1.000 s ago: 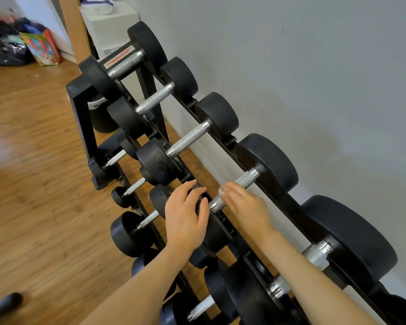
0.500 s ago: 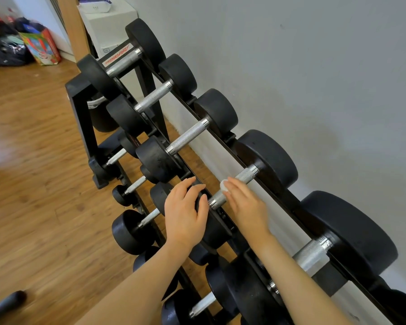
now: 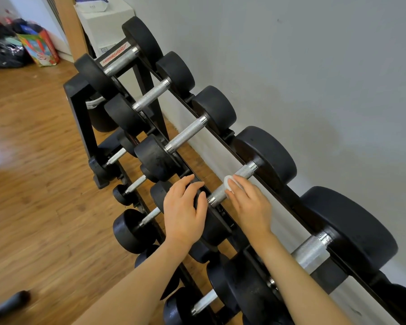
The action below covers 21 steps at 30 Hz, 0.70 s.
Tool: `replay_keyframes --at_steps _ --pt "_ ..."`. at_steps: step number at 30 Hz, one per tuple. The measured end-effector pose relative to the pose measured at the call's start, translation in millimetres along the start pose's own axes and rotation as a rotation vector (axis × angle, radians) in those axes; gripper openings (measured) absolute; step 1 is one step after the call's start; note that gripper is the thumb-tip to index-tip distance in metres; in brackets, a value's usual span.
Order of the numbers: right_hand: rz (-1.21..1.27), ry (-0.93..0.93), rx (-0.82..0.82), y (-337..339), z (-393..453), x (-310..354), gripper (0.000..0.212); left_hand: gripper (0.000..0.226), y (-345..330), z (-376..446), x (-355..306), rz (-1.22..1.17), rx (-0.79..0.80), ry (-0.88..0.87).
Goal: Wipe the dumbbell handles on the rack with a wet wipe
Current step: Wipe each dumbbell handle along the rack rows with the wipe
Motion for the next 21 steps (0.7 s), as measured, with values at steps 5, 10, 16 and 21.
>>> replay_keyframes --at_steps 5,10,16,21 --pt "-0.119 -0.014 -0.036 2.1 -3.0 -3.6 0.027 0.045 0.5 0.8 -1.4 -0.004 -0.004 -0.011" --pt "-0.002 -0.02 -0.037 1.0 -3.7 -0.1 0.025 0.045 0.9 0.1 -0.8 -0.003 -0.005 -0.007" --pt "0.148 -0.143 0.01 0.2 -9.0 -2.0 0.027 0.045 -0.2 0.5 0.1 -0.007 -0.006 -0.005" --pt "0.228 -0.263 0.014 2.0 -8.2 -10.0 0.029 0.045 -0.9 0.9 0.6 -0.01 -0.007 -0.002"
Point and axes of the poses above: each hand's wrist, its own z-axis towards the middle knuckle, its own y-axis out of the back of the hand, x = y × z, the point moved 10 cm from there along z, towards the middle knuckle, and after that the axes turned 11 degrees about -x, right-handed, at the moved point
